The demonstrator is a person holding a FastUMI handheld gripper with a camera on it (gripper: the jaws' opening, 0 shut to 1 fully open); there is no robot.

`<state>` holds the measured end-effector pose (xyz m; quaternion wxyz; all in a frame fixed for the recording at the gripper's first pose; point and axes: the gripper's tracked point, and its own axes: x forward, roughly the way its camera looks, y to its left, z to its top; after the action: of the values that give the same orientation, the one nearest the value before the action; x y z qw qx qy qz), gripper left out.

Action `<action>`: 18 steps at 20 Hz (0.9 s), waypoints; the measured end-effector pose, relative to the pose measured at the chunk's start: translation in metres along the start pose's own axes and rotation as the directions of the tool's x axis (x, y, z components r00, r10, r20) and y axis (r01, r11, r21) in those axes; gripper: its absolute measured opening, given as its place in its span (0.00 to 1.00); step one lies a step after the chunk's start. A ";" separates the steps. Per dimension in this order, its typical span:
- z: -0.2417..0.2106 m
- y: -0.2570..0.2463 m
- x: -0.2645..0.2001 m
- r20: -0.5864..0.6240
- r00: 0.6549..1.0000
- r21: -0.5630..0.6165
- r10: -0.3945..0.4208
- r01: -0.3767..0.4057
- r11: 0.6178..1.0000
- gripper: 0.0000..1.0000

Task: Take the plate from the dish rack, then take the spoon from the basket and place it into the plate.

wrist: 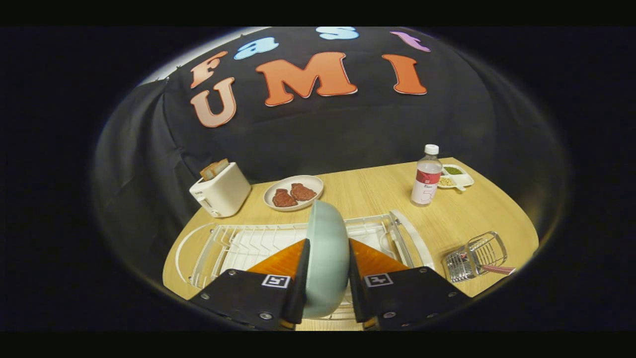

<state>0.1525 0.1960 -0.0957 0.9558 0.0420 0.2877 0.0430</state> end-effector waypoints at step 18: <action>0.037 -0.015 -0.009 0.053 0.979 -0.087 -0.196 0.200 0.976 0.26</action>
<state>0.1663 0.1780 -0.0621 0.9623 -0.0302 0.2671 -0.0403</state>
